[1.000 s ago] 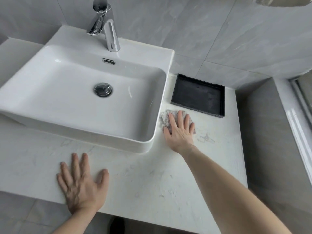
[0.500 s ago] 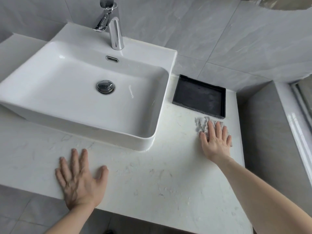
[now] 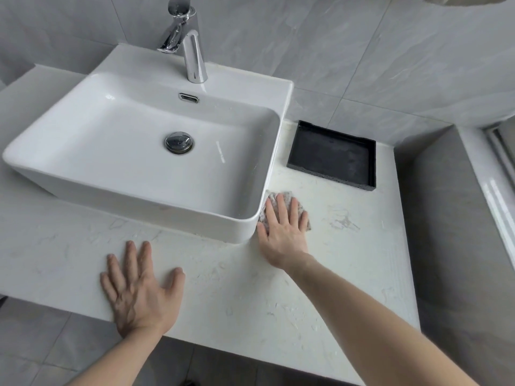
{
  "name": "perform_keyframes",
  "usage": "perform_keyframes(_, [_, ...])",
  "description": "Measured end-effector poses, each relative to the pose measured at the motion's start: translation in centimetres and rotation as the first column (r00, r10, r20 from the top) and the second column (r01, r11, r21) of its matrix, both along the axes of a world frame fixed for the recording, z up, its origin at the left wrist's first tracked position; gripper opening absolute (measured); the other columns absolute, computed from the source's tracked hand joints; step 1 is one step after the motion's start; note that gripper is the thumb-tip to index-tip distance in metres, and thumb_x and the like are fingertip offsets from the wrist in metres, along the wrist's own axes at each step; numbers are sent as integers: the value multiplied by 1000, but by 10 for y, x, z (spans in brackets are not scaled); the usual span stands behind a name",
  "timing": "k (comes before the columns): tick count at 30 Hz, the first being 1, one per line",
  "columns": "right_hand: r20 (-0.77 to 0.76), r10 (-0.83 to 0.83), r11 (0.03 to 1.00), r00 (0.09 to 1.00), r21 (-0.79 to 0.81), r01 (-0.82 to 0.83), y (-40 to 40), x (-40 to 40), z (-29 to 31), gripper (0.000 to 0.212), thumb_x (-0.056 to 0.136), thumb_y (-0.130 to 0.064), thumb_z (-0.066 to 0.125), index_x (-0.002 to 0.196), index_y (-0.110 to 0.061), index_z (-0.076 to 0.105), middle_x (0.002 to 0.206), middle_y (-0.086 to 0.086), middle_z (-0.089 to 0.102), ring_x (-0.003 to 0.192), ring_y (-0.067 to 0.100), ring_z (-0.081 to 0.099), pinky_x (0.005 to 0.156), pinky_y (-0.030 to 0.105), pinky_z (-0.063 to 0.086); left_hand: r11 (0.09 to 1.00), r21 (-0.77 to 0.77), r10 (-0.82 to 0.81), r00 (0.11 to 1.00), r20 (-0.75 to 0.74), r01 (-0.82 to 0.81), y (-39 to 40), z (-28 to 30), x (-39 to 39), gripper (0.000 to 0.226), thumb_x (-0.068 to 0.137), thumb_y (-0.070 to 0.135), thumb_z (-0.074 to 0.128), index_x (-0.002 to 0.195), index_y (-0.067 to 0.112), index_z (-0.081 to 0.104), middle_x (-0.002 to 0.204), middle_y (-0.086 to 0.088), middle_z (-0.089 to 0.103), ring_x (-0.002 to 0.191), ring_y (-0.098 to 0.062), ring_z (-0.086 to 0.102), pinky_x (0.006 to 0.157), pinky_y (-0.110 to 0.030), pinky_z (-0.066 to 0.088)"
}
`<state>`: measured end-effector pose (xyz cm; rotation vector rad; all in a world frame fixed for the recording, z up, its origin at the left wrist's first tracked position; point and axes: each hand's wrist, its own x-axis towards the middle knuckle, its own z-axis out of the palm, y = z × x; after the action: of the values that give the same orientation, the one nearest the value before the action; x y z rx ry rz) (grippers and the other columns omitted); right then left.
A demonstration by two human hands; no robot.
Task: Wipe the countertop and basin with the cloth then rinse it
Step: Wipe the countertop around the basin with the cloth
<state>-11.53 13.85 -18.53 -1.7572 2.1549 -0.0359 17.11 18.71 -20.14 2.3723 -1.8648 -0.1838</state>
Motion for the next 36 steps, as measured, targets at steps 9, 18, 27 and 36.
perform_keyframes(9, [-99, -308, 951, 946, -15, 308, 61, -145, 1, 67, 102, -58, 20, 164, -37, 6, 173, -2, 0, 159, 28, -4, 128, 51, 5, 1000, -15, 2, 1000, 4, -2, 0, 0, 0, 89, 78, 66, 39, 156, 23, 29, 168, -2, 18, 155, -33, 3, 124, -53, 4])
perform_keyframes(18, [-114, -342, 940, 933, -21, 342, 52, -136, -5, 72, 101, -55, 22, 164, -27, 4, 173, 3, -4, 158, 32, -13, 125, 58, -5, 1000, -11, 3, 1000, 4, -3, -1, 0, 0, 90, 78, 67, 38, 157, 24, 28, 168, -1, 17, 155, -33, 3, 125, -52, 3])
perform_keyframes(27, [-22, 108, 993, 994, -42, -109, 39, -26, 1, 72, 101, -63, 23, 164, -36, 2, 173, -6, -5, 158, 24, -17, 126, 56, -9, 1000, -25, -8, 1000, 3, 8, -1, -1, 0, 88, 79, 66, 39, 155, 23, 31, 167, -4, 20, 154, -34, 5, 123, -53, 5])
perform_keyframes(36, [25, -339, 929, 940, -149, 339, 76, -162, -6, 62, 105, -47, 30, 164, -28, 19, 173, 2, 10, 159, 27, 1, 129, 50, 4, 1000, -26, -8, 1000, 1, 8, -1, -1, 1, 88, 79, 66, 39, 155, 24, 29, 167, -3, 18, 154, -33, 3, 124, -52, 3])
